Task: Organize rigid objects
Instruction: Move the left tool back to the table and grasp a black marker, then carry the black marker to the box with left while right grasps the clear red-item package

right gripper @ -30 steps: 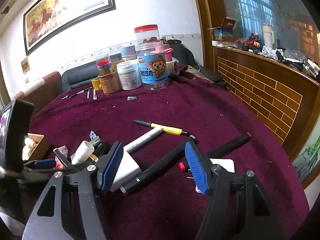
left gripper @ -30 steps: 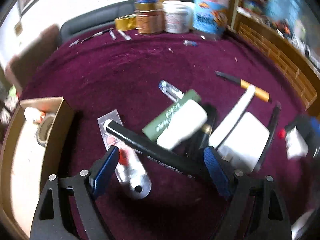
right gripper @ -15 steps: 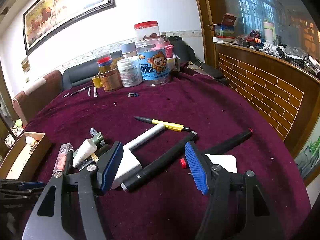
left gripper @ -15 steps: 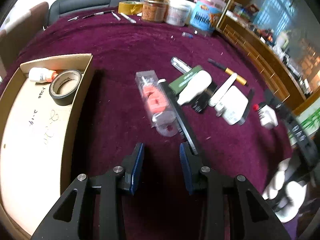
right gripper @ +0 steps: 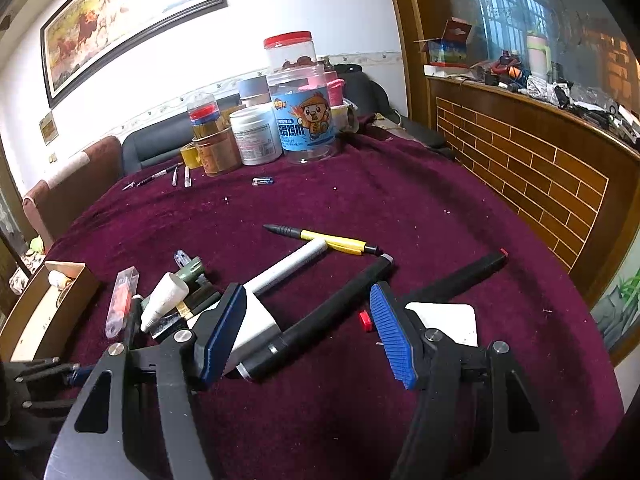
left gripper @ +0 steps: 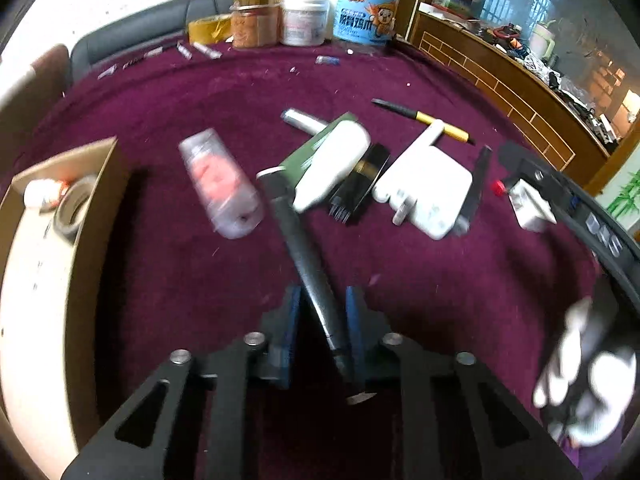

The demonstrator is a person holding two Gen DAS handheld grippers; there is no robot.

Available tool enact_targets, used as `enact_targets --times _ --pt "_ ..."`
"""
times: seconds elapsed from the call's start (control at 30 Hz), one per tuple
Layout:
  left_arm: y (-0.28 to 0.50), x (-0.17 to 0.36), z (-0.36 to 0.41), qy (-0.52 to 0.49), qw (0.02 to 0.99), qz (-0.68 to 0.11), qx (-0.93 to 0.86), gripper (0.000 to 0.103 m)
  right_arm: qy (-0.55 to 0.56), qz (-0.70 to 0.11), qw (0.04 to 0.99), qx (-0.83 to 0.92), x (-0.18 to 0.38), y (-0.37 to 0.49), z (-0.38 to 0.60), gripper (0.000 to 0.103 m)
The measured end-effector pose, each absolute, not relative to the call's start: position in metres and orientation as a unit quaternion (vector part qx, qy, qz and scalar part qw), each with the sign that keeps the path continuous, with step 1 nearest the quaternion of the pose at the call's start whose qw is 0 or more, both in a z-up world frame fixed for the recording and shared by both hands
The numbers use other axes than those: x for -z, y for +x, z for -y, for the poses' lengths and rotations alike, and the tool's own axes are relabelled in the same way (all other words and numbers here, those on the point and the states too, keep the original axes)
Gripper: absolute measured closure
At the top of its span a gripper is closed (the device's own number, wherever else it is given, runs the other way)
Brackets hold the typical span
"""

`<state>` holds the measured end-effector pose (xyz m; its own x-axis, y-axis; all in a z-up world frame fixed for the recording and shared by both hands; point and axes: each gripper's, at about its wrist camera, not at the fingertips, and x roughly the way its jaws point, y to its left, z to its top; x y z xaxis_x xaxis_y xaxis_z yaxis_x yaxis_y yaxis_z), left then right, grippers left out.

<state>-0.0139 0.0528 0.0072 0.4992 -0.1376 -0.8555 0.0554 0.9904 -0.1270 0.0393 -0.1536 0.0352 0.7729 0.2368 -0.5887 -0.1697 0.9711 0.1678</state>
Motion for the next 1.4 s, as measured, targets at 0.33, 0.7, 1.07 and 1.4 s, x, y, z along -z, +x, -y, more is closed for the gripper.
enact_targets --times 0.33,0.7,1.07,1.4 --pt "-0.017 -0.007 -0.057 -0.052 0.867 -0.492 0.061 0.068 0.069 -0.33 0.935 -0.11 -0.032 0.043 0.16 0.04" --pt "-0.052 -0.024 -0.075 -0.105 0.875 -0.464 0.088 0.092 0.079 -0.344 0.931 -0.093 -0.028 0.05 0.165 0.04" --pt "-0.125 -0.086 -0.161 -0.16 0.907 -0.376 0.099 0.091 0.082 -0.35 0.927 -0.107 -0.048 0.036 0.152 0.04" --pt "-0.151 -0.064 -0.237 -0.222 0.904 -0.362 0.061 0.091 -0.056 -0.428 0.847 -0.309 -0.055 0.056 -0.026 0.04"
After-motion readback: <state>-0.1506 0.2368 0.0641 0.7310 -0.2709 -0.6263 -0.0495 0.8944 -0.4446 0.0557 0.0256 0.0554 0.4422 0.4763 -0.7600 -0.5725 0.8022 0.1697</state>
